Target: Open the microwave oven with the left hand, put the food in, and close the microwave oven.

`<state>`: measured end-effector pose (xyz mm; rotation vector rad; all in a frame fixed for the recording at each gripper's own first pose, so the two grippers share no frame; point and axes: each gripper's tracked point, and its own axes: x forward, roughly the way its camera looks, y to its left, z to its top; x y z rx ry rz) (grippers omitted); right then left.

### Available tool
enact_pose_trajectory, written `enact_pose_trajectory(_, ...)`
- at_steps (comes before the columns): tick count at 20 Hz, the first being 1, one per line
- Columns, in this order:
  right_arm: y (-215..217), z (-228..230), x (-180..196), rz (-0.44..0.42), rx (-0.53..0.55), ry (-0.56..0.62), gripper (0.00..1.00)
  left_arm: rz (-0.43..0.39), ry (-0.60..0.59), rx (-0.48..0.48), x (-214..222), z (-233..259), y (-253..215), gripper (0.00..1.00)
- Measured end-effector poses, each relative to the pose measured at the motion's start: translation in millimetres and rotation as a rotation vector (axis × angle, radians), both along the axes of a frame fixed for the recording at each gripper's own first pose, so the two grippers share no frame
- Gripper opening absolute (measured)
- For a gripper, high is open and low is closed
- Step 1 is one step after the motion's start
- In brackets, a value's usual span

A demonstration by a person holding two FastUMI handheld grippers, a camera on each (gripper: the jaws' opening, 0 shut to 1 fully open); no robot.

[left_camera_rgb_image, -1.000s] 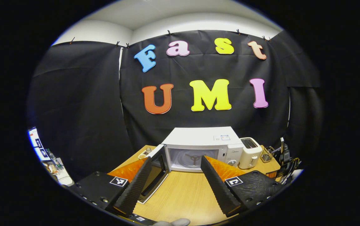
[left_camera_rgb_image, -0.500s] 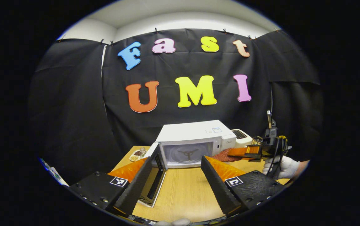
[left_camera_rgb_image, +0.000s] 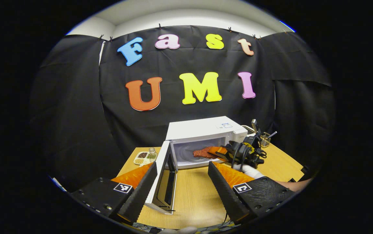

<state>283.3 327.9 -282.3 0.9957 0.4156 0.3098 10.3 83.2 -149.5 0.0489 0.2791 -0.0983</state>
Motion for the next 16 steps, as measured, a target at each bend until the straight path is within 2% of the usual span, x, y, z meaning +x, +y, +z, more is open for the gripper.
enact_pose_trajectory(3,17.2,-24.7,40.9,-0.086,0.014,0.012,0.14,0.003,0.005,0.008,12.3,-8.2,15.1,0.97)
enact_pose_trajectory(7,21.7,-49.6,83.9,-0.192,-0.036,0.000,0.14,-0.001,0.020,0.032,20.7,-20.8,27.2,0.97)
enact_pose_trajectory(11,32.3,-65.1,111.1,-0.226,-0.108,-0.025,0.13,0.010,0.037,0.036,22.9,-33.6,44.4,0.97)
enact_pose_trajectory(16,31.2,-77.5,125.8,-0.270,-0.262,-0.064,0.15,0.036,0.039,0.035,23.7,-38.1,67.8,0.97)
